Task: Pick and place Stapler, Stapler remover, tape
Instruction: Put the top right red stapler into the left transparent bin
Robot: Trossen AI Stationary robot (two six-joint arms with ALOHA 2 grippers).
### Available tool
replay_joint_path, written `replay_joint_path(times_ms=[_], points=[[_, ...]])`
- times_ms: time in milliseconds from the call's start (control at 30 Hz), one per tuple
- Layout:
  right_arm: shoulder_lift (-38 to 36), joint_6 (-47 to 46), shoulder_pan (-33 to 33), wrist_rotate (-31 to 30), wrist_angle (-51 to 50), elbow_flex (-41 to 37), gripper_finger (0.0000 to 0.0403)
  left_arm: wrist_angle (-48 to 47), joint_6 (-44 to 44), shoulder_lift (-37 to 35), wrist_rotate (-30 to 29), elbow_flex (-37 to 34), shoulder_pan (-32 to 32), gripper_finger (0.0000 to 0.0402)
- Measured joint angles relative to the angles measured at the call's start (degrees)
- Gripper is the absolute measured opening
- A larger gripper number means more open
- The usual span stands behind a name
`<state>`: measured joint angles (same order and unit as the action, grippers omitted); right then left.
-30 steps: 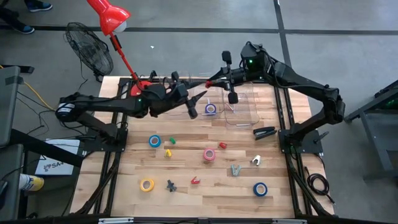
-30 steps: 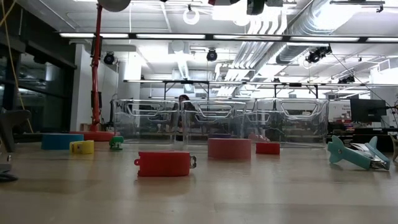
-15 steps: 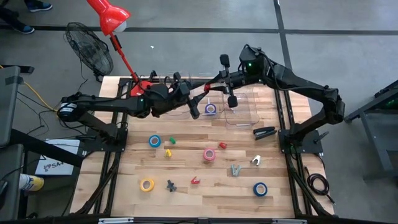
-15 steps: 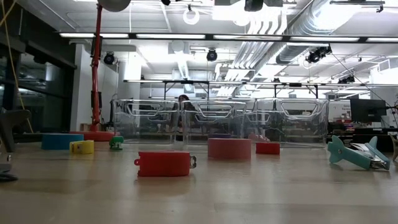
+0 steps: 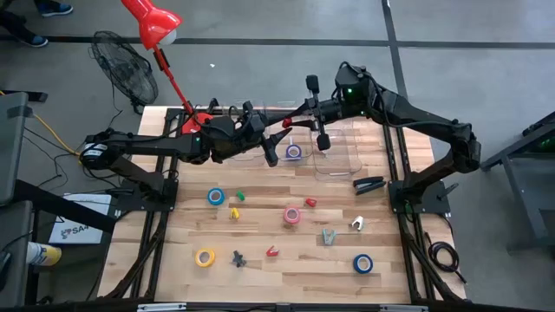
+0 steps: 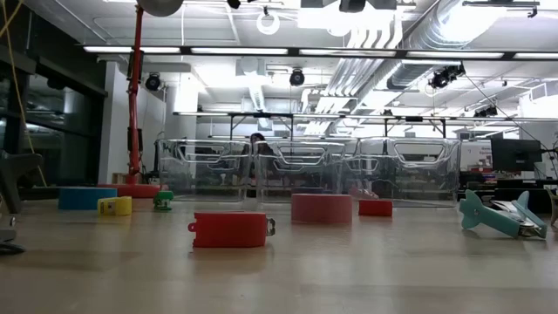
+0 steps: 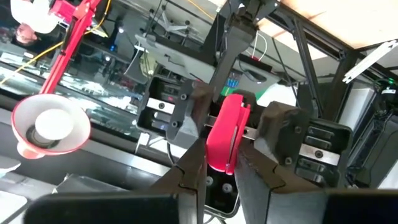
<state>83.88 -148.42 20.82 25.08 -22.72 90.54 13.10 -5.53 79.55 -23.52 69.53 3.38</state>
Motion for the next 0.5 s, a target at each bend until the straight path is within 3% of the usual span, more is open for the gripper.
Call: replay_joint_path(times_ms=[267,500], points=[[0.00,-0.04,0.00,0.15,-0.55,0.00,0.0055,0.04,0.05,0.00,-0.01,0.00,0.00,0.0161],[-0.01,-0.07,0.02,0.27,-0.60,0.00,0.0055,-0.02,0.17,0.00,1.17,-0.01,-0.02,0.0078]])
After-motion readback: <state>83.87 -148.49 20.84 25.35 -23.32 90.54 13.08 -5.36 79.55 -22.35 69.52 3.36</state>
